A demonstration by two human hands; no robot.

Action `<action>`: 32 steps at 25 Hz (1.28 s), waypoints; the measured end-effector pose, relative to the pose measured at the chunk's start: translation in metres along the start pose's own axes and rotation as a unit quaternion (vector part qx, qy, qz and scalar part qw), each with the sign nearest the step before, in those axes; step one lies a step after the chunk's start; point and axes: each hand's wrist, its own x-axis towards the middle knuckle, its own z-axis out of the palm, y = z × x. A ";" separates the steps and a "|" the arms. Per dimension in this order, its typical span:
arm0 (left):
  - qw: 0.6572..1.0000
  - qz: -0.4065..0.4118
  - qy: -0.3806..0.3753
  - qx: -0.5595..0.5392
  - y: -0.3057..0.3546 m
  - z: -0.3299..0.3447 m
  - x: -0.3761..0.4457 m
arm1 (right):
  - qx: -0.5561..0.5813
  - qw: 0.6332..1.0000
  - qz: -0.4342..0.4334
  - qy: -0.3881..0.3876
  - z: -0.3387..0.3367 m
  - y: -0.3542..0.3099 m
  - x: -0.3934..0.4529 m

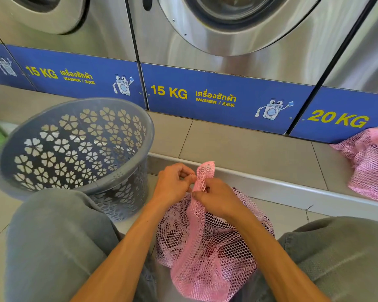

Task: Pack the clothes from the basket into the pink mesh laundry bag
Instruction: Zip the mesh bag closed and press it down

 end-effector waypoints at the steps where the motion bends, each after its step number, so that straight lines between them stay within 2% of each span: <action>1: 1.000 -0.001 0.015 -0.001 -0.001 0.001 0.001 | 0.009 1.000 0.001 -0.003 0.001 0.000 0.000; 4: 0.997 -0.012 0.062 -0.037 -0.004 -0.002 0.006 | 0.028 0.999 0.005 -0.015 0.006 0.000 -0.001; 8: 0.998 -0.001 0.040 -0.038 -0.002 -0.005 0.005 | 0.047 0.998 0.000 0.043 0.002 0.005 0.003; 9: 1.000 -0.011 0.002 -0.017 -0.004 -0.006 0.005 | 0.059 0.996 0.000 0.074 -0.003 0.007 0.004; 11: 0.988 -0.056 -0.138 0.049 -0.009 -0.004 0.004 | 0.072 0.989 0.011 0.126 -0.013 0.011 0.007; 13: 0.951 -0.083 -0.263 0.143 -0.016 0.000 0.000 | 0.045 0.990 0.019 0.129 -0.017 0.016 0.011; 14: 0.937 -0.080 -0.290 0.179 -0.020 0.004 -0.003 | 0.025 0.993 0.020 0.114 -0.016 0.018 0.013; 16: 0.940 -0.068 -0.269 0.199 -0.032 0.013 -0.005 | -0.012 0.997 0.030 0.075 -0.012 0.020 0.013; 18: 0.957 -0.075 -0.216 0.179 -0.041 0.019 0.000 | -0.120 0.992 0.043 0.025 -0.012 0.024 0.008; 20: 0.968 -0.069 -0.163 0.181 -0.049 0.024 0.008 | -0.238 0.967 0.081 -0.052 -0.011 0.033 0.000; 22: 0.967 -0.075 -0.138 0.199 -0.058 0.031 0.010 | -0.286 0.940 0.139 -0.120 -0.001 0.047 -0.007; 24: 0.958 -0.105 -0.153 0.218 -0.071 0.043 0.010 | -0.313 0.919 0.172 -0.167 0.016 0.064 -0.009; 27: 0.919 -0.184 -0.200 0.286 -0.102 0.060 0.010 | -0.335 0.895 0.193 -0.225 0.042 0.090 -0.010; 30: 0.906 -0.289 -0.186 0.246 -0.117 0.063 0.003 | -0.383 0.874 0.191 -0.231 0.067 0.115 -0.015; 32: 0.903 -0.309 -0.191 0.231 -0.122 0.065 0.001 | -0.438 0.860 0.177 -0.194 0.077 0.130 -0.017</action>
